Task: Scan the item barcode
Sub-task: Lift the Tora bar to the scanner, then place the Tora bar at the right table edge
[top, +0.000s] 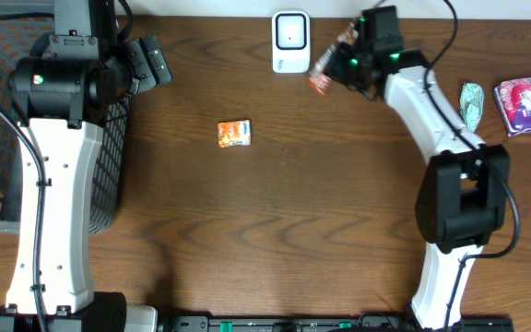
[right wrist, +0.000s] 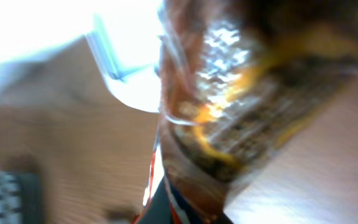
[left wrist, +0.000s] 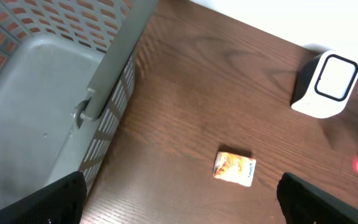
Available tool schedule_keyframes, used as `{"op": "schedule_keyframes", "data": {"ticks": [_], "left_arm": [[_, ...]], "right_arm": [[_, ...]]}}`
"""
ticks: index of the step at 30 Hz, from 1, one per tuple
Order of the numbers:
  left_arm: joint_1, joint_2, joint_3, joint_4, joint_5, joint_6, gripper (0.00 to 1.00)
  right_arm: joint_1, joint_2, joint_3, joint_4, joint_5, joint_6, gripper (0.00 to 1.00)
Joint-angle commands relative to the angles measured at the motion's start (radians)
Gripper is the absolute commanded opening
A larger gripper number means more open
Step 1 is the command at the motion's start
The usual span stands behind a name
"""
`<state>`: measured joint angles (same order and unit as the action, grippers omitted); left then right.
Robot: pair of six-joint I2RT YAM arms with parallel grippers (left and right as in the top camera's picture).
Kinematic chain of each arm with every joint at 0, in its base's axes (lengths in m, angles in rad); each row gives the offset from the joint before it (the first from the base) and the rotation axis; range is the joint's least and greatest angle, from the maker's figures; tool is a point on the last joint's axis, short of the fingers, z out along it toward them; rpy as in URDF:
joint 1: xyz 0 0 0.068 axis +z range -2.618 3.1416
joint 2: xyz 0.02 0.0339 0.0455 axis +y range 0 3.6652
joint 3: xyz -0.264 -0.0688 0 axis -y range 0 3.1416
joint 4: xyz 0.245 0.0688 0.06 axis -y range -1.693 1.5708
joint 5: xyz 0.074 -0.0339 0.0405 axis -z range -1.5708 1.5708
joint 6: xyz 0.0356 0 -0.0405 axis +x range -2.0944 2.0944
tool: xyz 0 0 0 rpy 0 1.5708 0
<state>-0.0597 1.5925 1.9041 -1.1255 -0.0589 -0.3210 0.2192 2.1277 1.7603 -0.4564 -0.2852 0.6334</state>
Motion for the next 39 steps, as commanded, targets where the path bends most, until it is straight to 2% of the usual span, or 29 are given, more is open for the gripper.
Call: {"op": "schedule_keyframes", "data": {"ticks": [1, 3, 5, 8, 10, 16, 19, 23, 24, 29, 32, 36, 39], "left_arm": [[0.004, 0.003, 0.003, -0.004, -0.006, -0.005, 0.98], [0.004, 0.003, 0.003, -0.004, -0.006, -0.005, 0.98], [0.004, 0.003, 0.003, -0.004, -0.006, -0.005, 0.98], [0.004, 0.003, 0.003, -0.004, -0.006, -0.005, 0.98], [0.004, 0.003, 0.003, -0.004, -0.005, -0.005, 0.98], [0.004, 0.003, 0.003, -0.004, -0.005, -0.005, 0.98], [0.004, 0.003, 0.003, -0.004, -0.005, -0.005, 0.98], [0.004, 0.003, 0.003, -0.004, -0.006, -0.005, 0.98], [0.004, 0.003, 0.003, -0.004, -0.006, -0.005, 0.98], [0.004, 0.003, 0.003, -0.004, -0.006, -0.005, 0.98], [0.004, 0.003, 0.003, -0.004, -0.005, -0.005, 0.98], [0.004, 0.003, 0.003, -0.004, -0.006, -0.005, 0.98], [0.004, 0.003, 0.003, -0.004, -0.006, -0.005, 0.98]], "right_arm": [[0.057, 0.047, 0.010, 0.144, -0.001, 0.185, 0.01], [0.076, 0.083, 0.010, 0.252, -0.002, 0.261, 0.01], [0.091, 0.151, 0.010, 0.433, -0.006, 0.382, 0.01], [0.093, 0.198, 0.012, 0.556, -0.017, 0.468, 0.01], [0.092, 0.214, 0.019, 0.600, -0.017, 0.470, 0.01], [0.082, 0.214, 0.082, 0.549, -0.002, 0.423, 0.01], [0.062, 0.203, 0.162, 0.431, 0.003, 0.328, 0.01], [-0.004, 0.153, 0.272, 0.174, 0.070, 0.221, 0.01], [-0.053, 0.115, 0.327, -0.009, 0.154, 0.149, 0.01], [-0.182, 0.048, 0.382, -0.404, 0.500, 0.045, 0.01], [-0.267, 0.043, 0.382, -0.539, 0.624, -0.118, 0.01], [-0.373, 0.051, 0.378, -0.654, 0.644, -0.392, 0.01], [-0.431, 0.051, 0.375, -0.716, 0.744, -0.406, 0.04]]}}
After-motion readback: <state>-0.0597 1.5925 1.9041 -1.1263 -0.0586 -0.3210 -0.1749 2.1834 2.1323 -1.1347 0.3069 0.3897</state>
